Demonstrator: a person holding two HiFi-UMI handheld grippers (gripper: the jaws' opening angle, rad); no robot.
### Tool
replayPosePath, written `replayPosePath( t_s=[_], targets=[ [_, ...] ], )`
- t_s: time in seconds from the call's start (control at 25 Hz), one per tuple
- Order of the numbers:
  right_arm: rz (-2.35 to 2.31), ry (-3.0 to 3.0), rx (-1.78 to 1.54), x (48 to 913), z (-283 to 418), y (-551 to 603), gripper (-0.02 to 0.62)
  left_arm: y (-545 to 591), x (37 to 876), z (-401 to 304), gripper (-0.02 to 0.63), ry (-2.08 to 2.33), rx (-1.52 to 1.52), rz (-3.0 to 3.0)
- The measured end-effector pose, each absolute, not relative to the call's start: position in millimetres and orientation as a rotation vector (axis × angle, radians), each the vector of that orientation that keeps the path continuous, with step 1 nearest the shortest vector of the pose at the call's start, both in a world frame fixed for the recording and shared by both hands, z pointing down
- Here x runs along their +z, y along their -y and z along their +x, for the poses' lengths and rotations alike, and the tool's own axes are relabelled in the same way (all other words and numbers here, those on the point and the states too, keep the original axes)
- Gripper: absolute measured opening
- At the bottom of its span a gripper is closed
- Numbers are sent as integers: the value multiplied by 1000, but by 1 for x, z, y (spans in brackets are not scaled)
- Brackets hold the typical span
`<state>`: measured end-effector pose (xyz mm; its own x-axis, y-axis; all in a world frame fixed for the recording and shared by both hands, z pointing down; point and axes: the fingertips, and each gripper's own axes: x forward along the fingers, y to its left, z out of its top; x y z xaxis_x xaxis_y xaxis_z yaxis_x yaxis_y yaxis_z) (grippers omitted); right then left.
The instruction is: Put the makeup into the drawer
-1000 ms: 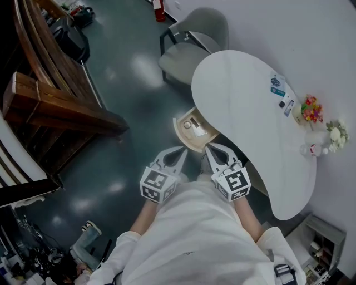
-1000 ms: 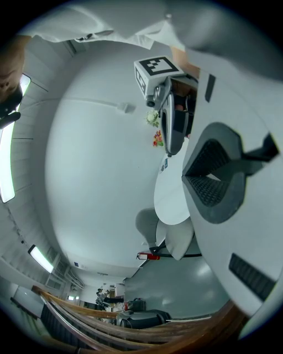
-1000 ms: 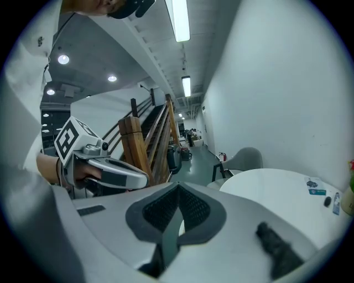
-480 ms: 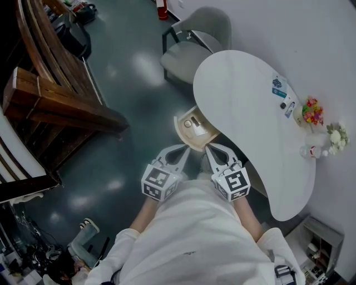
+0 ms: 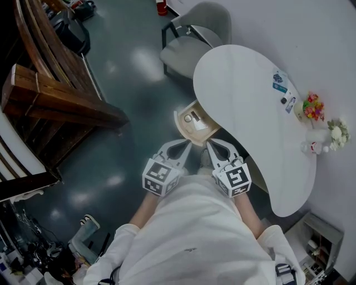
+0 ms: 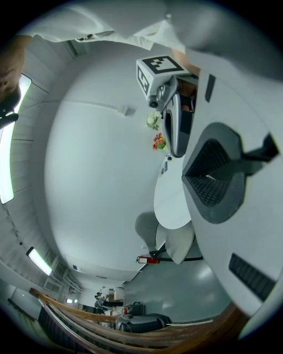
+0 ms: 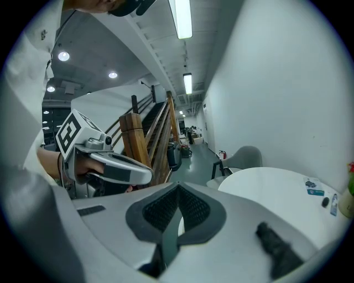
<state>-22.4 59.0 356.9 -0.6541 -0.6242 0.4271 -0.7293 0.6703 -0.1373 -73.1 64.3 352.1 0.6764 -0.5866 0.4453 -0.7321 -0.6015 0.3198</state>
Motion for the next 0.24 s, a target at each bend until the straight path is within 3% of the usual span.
replayPosePath(
  t_s=[0.24],
  targets=[
    [1076,2535,418,360,-23,-59,12,-64,355,-74,8,1013,415,2411]
  ],
)
